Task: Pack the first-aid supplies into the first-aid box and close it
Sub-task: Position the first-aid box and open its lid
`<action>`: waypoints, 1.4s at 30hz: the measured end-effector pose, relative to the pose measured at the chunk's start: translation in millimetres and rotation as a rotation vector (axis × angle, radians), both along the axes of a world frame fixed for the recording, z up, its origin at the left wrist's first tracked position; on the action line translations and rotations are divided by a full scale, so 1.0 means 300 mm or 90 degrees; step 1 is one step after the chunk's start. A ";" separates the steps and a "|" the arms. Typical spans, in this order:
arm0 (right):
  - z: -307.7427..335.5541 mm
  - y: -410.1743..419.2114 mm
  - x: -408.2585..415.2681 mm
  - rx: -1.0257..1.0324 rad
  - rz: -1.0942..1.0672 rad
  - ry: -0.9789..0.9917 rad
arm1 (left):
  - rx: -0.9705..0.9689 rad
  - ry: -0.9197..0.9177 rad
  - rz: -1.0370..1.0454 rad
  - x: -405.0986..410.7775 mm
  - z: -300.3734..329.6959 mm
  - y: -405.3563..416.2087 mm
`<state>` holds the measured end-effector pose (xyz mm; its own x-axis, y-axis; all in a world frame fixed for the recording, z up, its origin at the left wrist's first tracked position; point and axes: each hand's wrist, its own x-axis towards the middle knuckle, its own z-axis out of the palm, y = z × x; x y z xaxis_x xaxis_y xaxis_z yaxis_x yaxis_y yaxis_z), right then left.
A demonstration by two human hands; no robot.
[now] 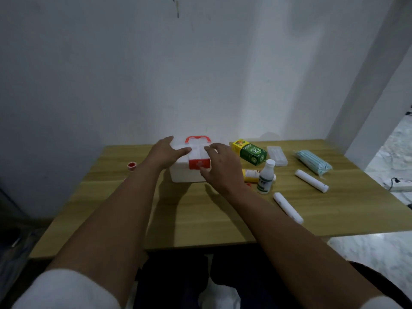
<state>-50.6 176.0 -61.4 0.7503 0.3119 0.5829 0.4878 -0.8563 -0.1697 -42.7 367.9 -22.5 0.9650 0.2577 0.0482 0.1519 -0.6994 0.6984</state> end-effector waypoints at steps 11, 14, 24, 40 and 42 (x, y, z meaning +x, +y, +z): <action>-0.005 0.008 -0.099 0.767 -0.034 0.672 | 0.170 -0.030 -0.068 0.001 0.038 -0.048; -0.012 0.023 -0.080 0.968 -0.020 0.790 | 0.184 -0.075 -0.050 0.017 0.048 -0.057; -0.022 0.082 -0.050 1.207 -0.011 0.794 | 0.284 0.011 -0.064 0.056 0.075 -0.091; 0.111 0.022 -0.047 1.027 0.001 0.666 | 0.136 -0.019 -0.091 0.054 0.085 -0.056; 0.147 -0.005 -0.021 0.916 0.033 0.616 | 0.095 -0.059 -0.078 0.046 0.072 -0.032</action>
<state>-56.8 174.4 -17.4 0.9744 0.0224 -0.2237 -0.2224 0.2421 -0.9444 -28.9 358.4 -0.9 0.9785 0.1218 0.1666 -0.0008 -0.8051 0.5932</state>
